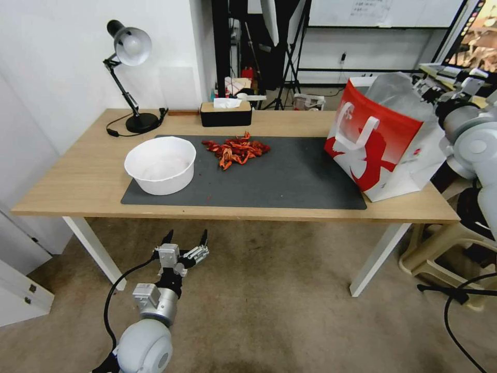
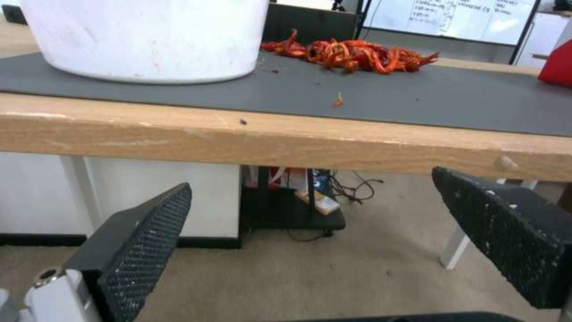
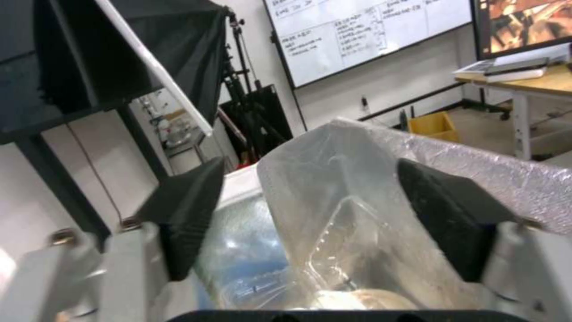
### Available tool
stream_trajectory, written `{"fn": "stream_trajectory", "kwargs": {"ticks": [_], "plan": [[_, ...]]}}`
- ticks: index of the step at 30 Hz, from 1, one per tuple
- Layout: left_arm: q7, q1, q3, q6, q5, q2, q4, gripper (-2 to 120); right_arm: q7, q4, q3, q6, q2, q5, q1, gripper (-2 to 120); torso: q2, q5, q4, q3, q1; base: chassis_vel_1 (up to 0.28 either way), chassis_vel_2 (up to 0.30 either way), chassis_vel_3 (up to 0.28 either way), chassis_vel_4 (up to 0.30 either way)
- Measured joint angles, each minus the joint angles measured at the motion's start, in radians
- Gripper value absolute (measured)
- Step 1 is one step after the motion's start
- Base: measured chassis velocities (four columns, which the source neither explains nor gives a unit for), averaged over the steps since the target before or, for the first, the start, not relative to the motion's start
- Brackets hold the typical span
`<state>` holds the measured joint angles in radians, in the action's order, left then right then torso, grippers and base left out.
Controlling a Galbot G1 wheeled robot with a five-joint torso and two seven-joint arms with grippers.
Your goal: Close the takeout container lid, then place the container into the takeout bag.
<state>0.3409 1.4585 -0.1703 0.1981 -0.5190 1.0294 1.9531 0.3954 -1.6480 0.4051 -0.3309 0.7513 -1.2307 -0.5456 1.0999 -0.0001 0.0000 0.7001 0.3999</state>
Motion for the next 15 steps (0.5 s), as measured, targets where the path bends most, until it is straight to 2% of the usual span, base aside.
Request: {"fn": "stream_trajectory", "kwargs": {"ticks": [3,4,7,15], "plan": [[0.000,0.001,-0.001,-0.002,0.000,0.002,0.004,100,-0.056,-0.032,0.004,0.013,-0.003,-0.016,-0.017,94,0.000,0.0001,0.0001,0.000,0.000,0.000,0.000,0.000,0.000],[0.000,0.001,-0.001,-0.002,0.000,0.002,0.004,100,-0.056,-0.032,0.004,0.013,-0.003,-0.016,-0.017,94,0.000,0.0001,0.0001,0.000,0.000,0.000,0.000,0.000,0.000],[-0.008,0.003,-0.008,0.000,-0.003,0.003,0.005,100,-0.143,-0.107,0.010,0.053,-0.021,0.036,-0.058,105,0.000,-0.0001,0.0001,0.000,0.000,0.000,0.000,0.000,0.000],[-0.031,0.003,-0.027,0.018,-0.009,0.003,0.005,100,-0.289,-0.263,0.052,0.158,-0.052,0.193,-0.210,114,0.000,-0.0003,0.0002,0.000,0.000,0.000,0.000,0.000,0.000]]}}
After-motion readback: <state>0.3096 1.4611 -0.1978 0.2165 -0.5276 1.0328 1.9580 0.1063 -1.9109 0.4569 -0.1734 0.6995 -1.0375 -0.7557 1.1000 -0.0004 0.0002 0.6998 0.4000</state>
